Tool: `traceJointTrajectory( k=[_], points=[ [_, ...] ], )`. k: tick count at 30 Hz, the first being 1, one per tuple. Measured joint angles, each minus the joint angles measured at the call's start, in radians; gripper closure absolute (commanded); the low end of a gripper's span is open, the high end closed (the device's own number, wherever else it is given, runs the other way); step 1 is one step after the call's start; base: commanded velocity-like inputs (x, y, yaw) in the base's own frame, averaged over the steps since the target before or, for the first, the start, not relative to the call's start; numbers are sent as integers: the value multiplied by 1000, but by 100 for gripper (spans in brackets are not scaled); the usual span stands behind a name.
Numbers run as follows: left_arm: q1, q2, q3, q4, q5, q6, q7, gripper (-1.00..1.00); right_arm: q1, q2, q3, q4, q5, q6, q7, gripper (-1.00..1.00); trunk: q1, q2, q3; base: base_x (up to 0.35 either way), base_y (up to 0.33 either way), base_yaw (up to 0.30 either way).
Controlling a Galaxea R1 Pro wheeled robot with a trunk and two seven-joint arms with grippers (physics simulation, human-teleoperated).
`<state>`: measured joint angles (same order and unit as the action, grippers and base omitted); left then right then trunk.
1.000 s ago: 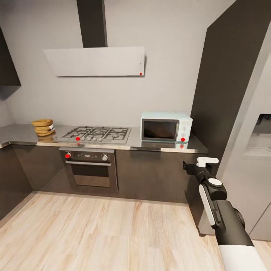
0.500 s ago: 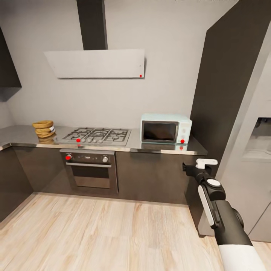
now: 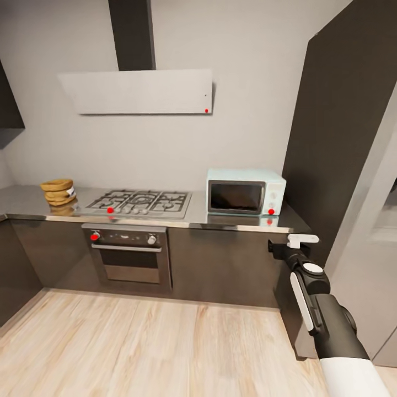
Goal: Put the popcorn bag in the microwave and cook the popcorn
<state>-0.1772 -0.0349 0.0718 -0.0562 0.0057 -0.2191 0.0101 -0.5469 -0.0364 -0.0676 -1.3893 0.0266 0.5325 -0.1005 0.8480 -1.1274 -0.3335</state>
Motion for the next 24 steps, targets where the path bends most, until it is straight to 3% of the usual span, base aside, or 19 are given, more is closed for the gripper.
traceJointTrajectory(
  k=[12,16,24],
  points=[
    [0,1,0,0,0,0,-1,-100,0,1,2,2,0,-5,-26,-100,0,0,0,322,-84,0],
    [0,1,0,0,0,0,0,-100,0,1,2,2,1,-7,-26,-100,1,0,0,60,-15,-84],
    [0,1,0,0,0,0,0,-100,-3,8,9,52,3,-8,-26,-100,1,0,0,4,-1,-255]
  ],
)
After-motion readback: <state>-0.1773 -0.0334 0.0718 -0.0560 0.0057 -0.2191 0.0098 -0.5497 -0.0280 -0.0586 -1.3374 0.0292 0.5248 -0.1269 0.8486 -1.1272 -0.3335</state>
